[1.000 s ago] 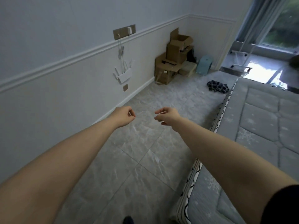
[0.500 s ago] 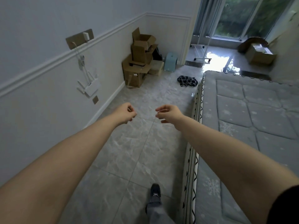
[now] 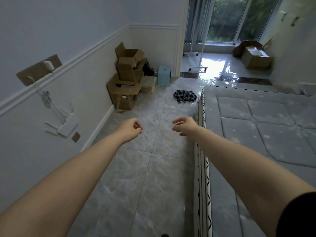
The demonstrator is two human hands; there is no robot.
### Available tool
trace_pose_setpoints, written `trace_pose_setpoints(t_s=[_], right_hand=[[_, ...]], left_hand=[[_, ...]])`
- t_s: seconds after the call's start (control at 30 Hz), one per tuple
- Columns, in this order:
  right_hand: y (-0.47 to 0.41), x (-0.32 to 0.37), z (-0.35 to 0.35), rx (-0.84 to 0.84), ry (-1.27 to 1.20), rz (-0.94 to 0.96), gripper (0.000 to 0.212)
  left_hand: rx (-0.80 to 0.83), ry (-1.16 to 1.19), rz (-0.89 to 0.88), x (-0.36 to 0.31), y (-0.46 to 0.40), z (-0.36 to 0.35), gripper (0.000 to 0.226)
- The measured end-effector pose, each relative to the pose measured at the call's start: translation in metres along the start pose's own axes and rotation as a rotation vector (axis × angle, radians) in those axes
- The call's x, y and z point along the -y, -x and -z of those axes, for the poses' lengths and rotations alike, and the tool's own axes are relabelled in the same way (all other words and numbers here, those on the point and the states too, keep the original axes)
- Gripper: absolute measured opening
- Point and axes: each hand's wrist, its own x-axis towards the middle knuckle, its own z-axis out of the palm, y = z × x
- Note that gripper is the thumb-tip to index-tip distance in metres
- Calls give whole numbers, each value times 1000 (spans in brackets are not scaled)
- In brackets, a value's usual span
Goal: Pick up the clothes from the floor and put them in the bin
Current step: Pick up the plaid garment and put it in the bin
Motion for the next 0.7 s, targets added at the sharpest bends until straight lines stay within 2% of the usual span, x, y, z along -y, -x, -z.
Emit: trace_pose_setpoints(t_s=[0.17,0.33,0.53,0.7], right_hand=[[-72,21,30,-79,-72,-45,30],[-134,48,48,-76,-66,-17,32],[-223,90,93,-157,-71,18,28],[-298,124,121,-254,-38,-33,27]], left_hand=[[31,-13,-12,-26,-78,4,15],[56,43,-15,-50,-160,3,17],[117,33,-101,-83,-287,14,17],[196,46,-128,-121,-397,33,16]])
